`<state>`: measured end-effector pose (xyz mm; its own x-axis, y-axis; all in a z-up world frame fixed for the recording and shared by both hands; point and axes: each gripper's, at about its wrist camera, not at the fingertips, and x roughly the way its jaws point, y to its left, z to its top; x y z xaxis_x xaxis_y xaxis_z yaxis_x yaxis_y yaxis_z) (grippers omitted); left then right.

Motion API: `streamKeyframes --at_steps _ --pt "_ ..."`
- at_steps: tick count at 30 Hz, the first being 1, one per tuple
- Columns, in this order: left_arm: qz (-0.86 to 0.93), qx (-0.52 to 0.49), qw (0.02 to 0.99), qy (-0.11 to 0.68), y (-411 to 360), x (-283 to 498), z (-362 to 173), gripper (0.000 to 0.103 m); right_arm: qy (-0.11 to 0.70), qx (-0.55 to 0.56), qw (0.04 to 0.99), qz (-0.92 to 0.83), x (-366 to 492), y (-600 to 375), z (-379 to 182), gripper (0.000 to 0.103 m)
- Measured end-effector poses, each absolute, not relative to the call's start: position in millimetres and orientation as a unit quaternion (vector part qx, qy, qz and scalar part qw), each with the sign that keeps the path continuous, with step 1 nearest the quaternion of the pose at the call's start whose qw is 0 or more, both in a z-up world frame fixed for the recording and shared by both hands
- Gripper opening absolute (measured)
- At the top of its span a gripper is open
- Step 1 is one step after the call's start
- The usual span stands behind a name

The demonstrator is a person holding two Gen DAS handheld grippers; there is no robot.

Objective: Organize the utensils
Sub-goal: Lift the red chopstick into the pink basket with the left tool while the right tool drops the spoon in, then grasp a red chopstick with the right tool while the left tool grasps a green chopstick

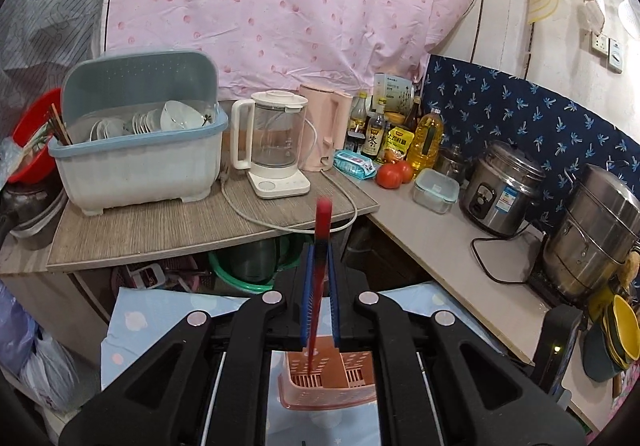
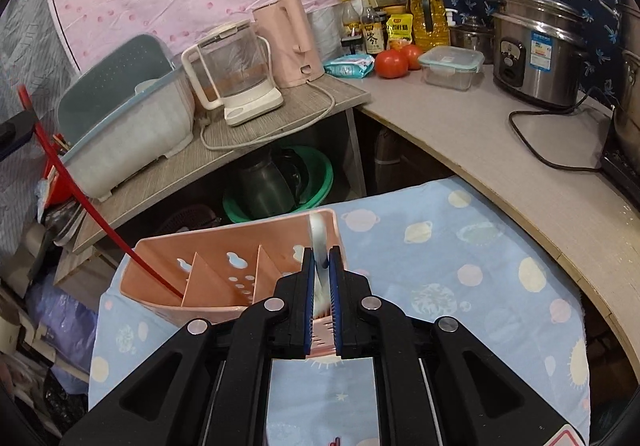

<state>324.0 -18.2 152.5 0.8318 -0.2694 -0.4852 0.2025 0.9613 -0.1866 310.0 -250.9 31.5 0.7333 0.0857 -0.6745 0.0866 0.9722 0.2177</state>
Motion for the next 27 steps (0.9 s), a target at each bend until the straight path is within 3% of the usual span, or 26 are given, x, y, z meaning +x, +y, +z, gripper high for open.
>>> streamKeyframes --at_steps 1,2,3,4,5,16,27 --pt "-0.118 -0.061 0.956 0.262 -16.3 322.2 151.6 0.020 0.362 0.114 0.925 -0.004 307.7 -250.4 33.4 0.020" --pt "-0.117 -0.060 0.957 0.259 -14.7 319.0 151.3 0.037 0.357 0.112 0.927 -0.007 304.2 -250.3 35.6 0.032" --pt "-0.111 -0.060 0.958 0.257 -12.1 315.3 151.3 0.046 0.349 0.110 0.931 -0.010 298.4 -250.1 38.9 0.037" --pt "-0.105 -0.060 0.960 0.253 -8.6 309.9 151.0 0.058 0.343 0.110 0.933 -0.011 292.4 -250.5 41.9 0.039" --pt "-0.101 -0.059 0.960 0.253 -5.7 305.0 150.1 0.063 0.340 0.111 0.934 -0.010 287.7 -251.4 44.5 0.039" --pt "-0.096 -0.051 0.934 0.340 27.2 217.8 85.1 0.065 0.341 0.152 0.928 0.000 172.5 -255.3 38.0 0.042" --pt "-0.109 -0.038 0.889 0.443 40.2 97.9 -8.4 0.065 0.419 0.145 0.896 -0.017 41.2 -242.4 -32.1 0.042"
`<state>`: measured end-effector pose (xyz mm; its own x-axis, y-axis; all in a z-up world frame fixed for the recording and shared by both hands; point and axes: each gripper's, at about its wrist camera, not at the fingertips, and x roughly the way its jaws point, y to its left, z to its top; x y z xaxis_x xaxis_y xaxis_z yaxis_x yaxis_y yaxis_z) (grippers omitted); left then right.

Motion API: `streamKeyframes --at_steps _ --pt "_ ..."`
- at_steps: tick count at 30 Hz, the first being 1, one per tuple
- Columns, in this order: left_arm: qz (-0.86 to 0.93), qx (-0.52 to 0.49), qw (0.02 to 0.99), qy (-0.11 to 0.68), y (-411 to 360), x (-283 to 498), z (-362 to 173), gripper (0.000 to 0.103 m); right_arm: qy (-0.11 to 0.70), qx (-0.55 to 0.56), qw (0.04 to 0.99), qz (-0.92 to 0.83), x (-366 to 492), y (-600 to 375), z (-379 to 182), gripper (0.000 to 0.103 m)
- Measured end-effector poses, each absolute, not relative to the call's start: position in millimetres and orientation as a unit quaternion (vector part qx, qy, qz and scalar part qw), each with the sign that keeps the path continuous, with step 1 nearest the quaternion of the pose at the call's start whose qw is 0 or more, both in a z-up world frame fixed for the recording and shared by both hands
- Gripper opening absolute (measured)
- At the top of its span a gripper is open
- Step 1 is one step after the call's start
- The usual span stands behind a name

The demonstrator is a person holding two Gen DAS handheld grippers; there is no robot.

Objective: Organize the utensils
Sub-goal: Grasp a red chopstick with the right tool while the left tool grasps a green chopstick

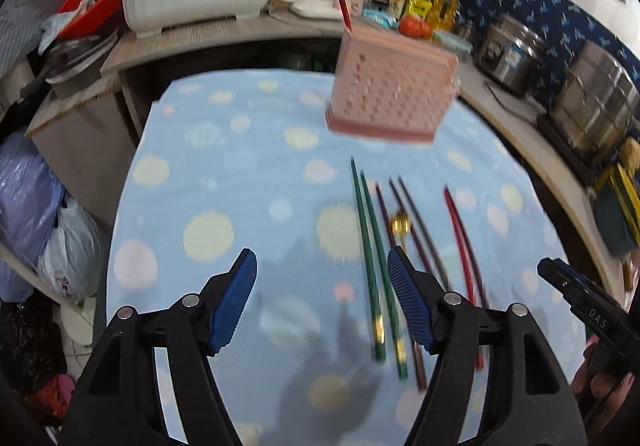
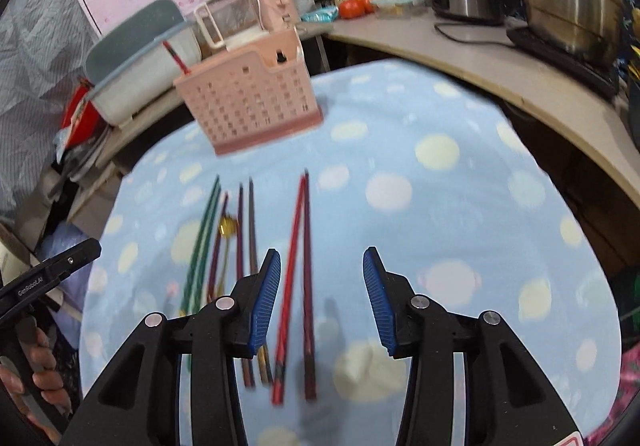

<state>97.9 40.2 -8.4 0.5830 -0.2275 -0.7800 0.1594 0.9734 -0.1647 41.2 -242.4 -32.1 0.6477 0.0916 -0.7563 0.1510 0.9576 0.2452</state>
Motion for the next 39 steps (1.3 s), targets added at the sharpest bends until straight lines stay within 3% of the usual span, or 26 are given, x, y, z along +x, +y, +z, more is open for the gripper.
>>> streamKeyframes --at_steps 9,23,27,34,39 --pt "-0.114 -0.014 0.874 0.473 28.9 36.5 -51.2 0.065 0.454 0.133 0.881 -0.014 -6.1 -225.4 -73.5 0.042" --pt "-0.101 -0.004 0.876 0.472 16.1 33.0 -61.1 0.064 0.453 0.116 0.884 -0.003 4.9 -210.2 -86.1 0.039" --pt "-0.100 -0.001 0.875 0.473 13.2 35.2 -62.5 0.064 0.456 0.115 0.883 -0.002 8.4 -210.3 -89.2 0.029" --pt "-0.101 -0.003 0.873 0.478 12.3 38.2 -66.5 0.064 0.459 0.109 0.881 -0.005 9.9 -210.8 -93.9 0.022" --pt "-0.103 -0.007 0.870 0.481 12.7 40.5 -68.5 0.064 0.458 0.092 0.884 -0.013 8.0 -210.5 -95.6 0.008"
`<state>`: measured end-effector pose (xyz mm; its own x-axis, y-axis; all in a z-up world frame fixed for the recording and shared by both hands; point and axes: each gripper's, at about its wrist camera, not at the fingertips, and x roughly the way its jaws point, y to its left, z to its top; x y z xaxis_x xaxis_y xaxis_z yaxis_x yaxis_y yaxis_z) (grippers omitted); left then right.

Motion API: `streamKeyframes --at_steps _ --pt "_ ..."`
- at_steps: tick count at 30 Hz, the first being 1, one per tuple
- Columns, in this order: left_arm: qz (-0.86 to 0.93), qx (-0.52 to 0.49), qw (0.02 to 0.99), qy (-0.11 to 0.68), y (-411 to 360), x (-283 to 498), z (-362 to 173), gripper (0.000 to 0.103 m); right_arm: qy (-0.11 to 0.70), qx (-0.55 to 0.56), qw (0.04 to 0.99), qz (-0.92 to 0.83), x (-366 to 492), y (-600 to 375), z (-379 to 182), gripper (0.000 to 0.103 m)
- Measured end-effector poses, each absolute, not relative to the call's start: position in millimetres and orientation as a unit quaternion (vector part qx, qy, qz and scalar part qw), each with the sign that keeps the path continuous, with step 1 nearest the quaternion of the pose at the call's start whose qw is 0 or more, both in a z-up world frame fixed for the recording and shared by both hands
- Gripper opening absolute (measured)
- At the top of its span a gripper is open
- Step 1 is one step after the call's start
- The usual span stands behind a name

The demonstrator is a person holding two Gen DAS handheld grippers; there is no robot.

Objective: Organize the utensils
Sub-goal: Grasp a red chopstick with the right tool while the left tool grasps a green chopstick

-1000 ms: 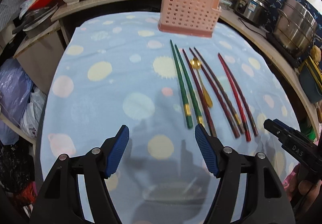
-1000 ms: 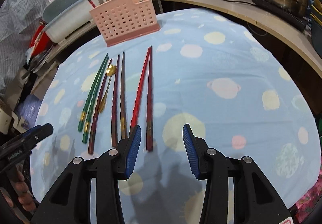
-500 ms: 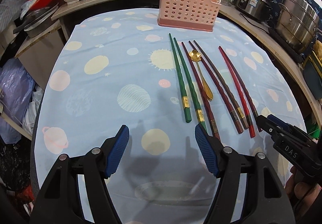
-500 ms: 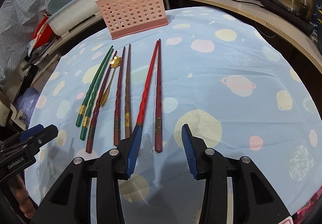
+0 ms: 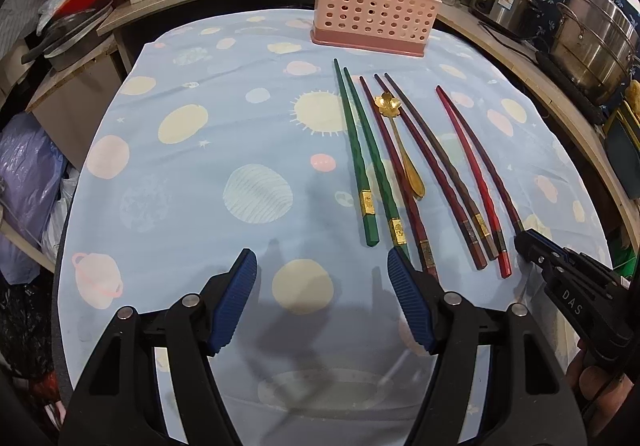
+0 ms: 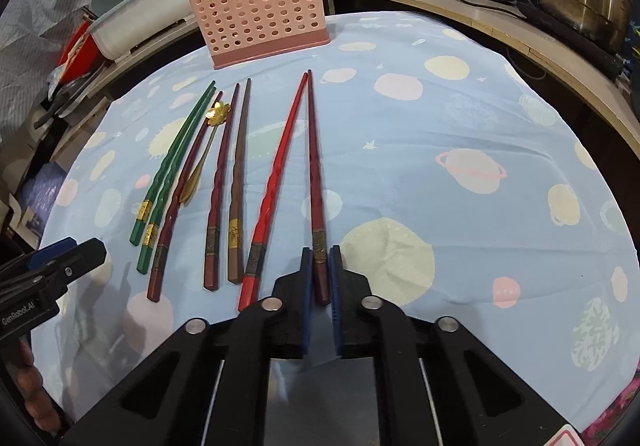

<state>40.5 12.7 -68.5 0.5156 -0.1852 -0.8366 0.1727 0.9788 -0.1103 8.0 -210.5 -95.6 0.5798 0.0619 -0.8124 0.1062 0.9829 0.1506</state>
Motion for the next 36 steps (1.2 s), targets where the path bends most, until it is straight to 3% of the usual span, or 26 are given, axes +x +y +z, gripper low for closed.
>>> streamKeyframes --at_steps 8,14,24,30,36 --pt "-0.104 -0.003 0.870 0.483 3.5 54.4 -74.7 0.063 0.458 0.101 0.883 -0.009 6.3 -214.0 -96.9 0.008" --pt "-0.104 -0.008 0.863 0.494 -3.0 70.5 -84.7 0.052 0.459 0.106 0.882 -0.007 6.1 -214.8 -96.9 0.008" --pt "-0.096 0.018 0.869 0.485 -12.6 80.3 -89.5 0.049 0.458 0.104 0.883 -0.007 5.6 -214.4 -97.1 0.008" --pt "-0.091 0.027 0.872 0.480 -13.7 80.7 -89.7 0.034 0.458 0.103 0.883 -0.007 5.5 -214.4 -97.0 0.008" --pt "-0.095 0.023 0.871 0.481 -10.0 79.6 -88.7 0.009 0.458 0.104 0.883 -0.006 5.4 -214.2 -96.7 0.008"
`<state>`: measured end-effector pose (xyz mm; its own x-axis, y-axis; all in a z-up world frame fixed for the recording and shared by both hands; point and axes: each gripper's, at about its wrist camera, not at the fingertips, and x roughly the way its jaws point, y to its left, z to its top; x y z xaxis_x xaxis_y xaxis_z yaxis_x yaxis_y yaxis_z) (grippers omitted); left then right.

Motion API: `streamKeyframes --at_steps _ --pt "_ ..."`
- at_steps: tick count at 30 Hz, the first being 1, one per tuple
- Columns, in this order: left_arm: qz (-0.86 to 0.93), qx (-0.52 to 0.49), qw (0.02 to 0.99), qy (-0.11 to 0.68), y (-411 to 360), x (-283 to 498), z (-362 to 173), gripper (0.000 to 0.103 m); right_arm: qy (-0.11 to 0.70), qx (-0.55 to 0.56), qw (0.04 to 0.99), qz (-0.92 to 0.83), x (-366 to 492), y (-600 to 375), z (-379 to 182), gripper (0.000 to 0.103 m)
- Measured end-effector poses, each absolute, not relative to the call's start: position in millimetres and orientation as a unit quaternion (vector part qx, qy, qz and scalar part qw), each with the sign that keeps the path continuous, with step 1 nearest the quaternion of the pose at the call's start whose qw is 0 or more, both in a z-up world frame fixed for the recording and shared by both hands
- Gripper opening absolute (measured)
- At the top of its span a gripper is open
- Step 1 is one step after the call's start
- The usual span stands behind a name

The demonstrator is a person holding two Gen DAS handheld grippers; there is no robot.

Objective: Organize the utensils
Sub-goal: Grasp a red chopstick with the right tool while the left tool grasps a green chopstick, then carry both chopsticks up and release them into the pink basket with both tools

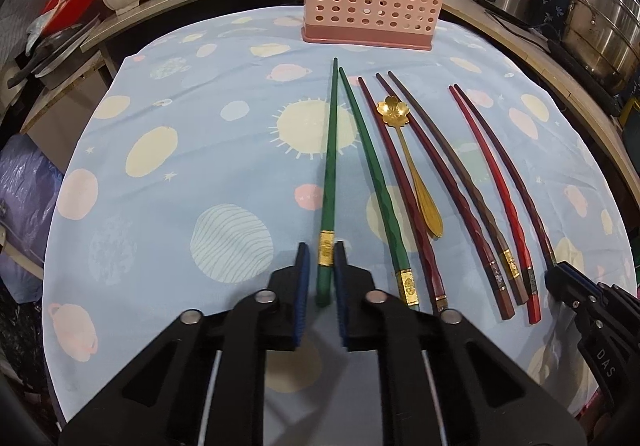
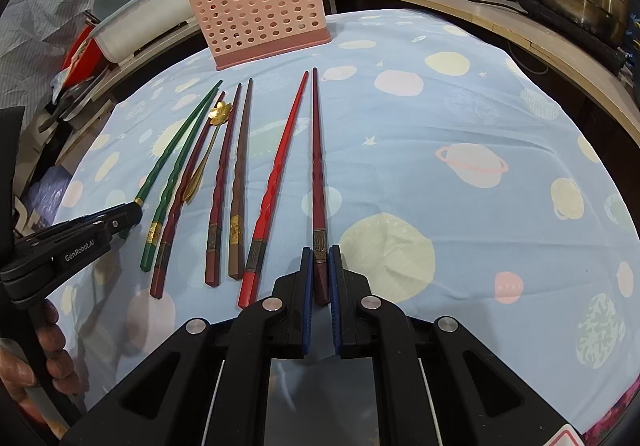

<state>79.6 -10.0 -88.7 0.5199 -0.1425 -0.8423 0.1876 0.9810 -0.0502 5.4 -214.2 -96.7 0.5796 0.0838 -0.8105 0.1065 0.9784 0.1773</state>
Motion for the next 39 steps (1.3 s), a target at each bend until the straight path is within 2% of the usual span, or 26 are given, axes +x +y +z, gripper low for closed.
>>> streamKeyframes --at_steps 16,39 --pt "-0.093 0.001 0.877 0.471 12.7 60.5 -65.5 0.007 0.443 0.123 0.888 -0.001 -9.7 -222.2 -79.9 0.007" --pt "-0.106 -0.036 0.920 0.375 33.4 55.7 38.6 0.007 0.319 0.157 0.935 0.013 -12.0 -245.5 32.3 0.007"
